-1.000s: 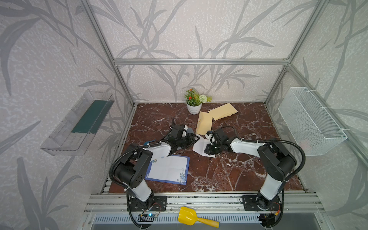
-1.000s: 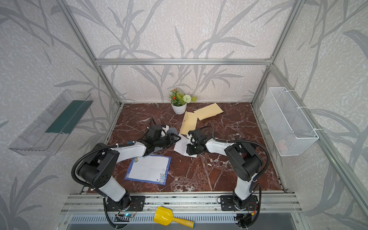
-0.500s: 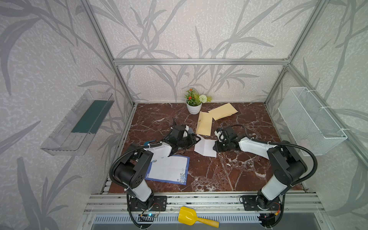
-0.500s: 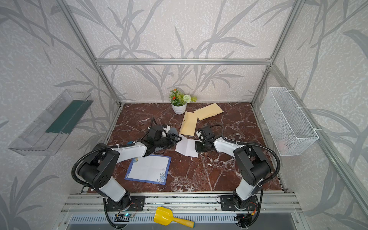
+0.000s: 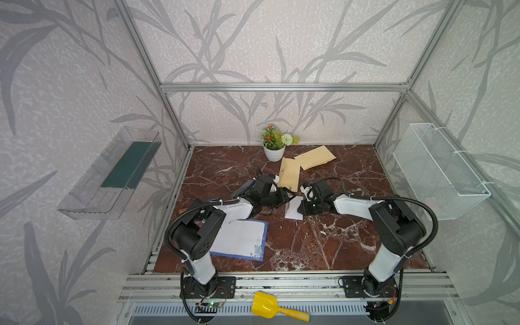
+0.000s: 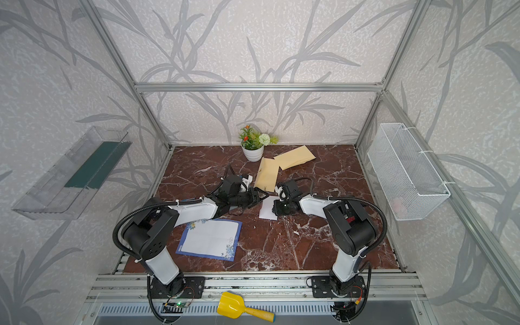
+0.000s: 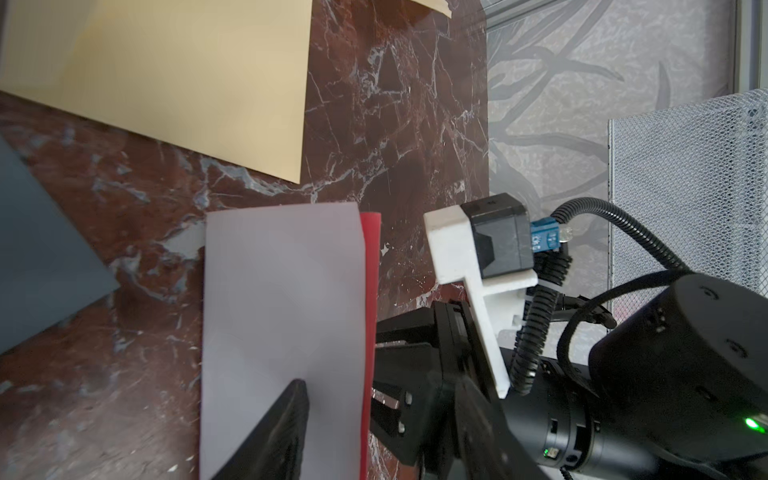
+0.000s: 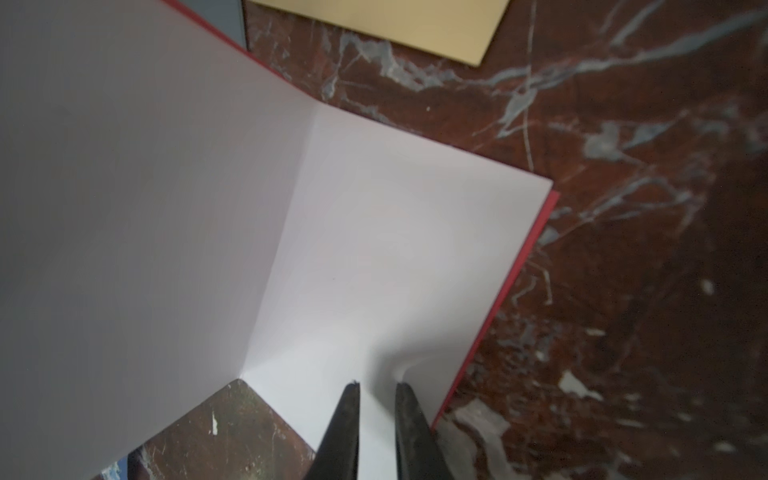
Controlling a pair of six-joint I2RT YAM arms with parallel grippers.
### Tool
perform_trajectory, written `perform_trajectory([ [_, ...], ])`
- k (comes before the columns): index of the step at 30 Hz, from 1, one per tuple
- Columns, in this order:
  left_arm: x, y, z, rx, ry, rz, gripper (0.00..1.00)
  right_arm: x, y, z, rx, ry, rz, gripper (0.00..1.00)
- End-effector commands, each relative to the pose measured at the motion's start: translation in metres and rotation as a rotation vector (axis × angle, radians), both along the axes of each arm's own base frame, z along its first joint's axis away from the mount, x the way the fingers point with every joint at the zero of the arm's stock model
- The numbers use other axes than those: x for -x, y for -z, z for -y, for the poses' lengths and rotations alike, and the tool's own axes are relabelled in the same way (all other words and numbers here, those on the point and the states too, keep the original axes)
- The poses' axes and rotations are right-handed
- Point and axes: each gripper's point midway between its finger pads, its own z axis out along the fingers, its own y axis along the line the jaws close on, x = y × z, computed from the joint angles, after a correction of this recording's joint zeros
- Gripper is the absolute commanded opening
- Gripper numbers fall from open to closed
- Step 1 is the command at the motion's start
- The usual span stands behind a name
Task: Fold the letter paper in half and place it into the envelope
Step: Fold the letter paper at the center of the board.
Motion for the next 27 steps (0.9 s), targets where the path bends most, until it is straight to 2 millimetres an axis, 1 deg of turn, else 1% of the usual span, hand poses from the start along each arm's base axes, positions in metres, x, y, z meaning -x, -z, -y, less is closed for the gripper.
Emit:
perform_trajectory([
  [1, -0.007, -0.006, 0.013, 0.038, 0.008, 0.011, 0.56, 0.018, 0.026, 0.009, 0.038, 0.013, -0.085, 0.19],
  [7, -0.009, 0.025, 0.013, 0.006, -0.011, -0.034, 0.56, 0.018, 0.016, 0.009, -0.011, 0.025, -0.076, 0.19],
  [13, -0.011, 0.044, 0.013, 0.005, -0.037, -0.069, 0.56, 0.015, 0.009, 0.013, -0.072, 0.061, -0.081, 0.19],
  [15, -0.011, 0.050, 0.011, -0.005, -0.042, -0.078, 0.55, 0.014, 0.004, 0.017, -0.084, 0.074, -0.075, 0.19],
  [16, -0.011, 0.053, 0.011, -0.010, -0.044, -0.080, 0.55, 0.014, 0.005, 0.020, -0.082, 0.083, -0.080, 0.19],
  [17, -0.010, 0.056, 0.010, -0.016, -0.045, -0.087, 0.55, 0.012, -0.006, 0.023, -0.090, 0.090, -0.060, 0.19],
  [24, -0.009, 0.068, 0.008, -0.034, -0.052, -0.108, 0.55, 0.008, -0.036, 0.056, -0.049, 0.162, -0.009, 0.22],
  [27, -0.009, 0.070, 0.008, -0.040, -0.052, -0.111, 0.55, 0.006, -0.049, 0.060, -0.040, 0.160, 0.031, 0.22],
])
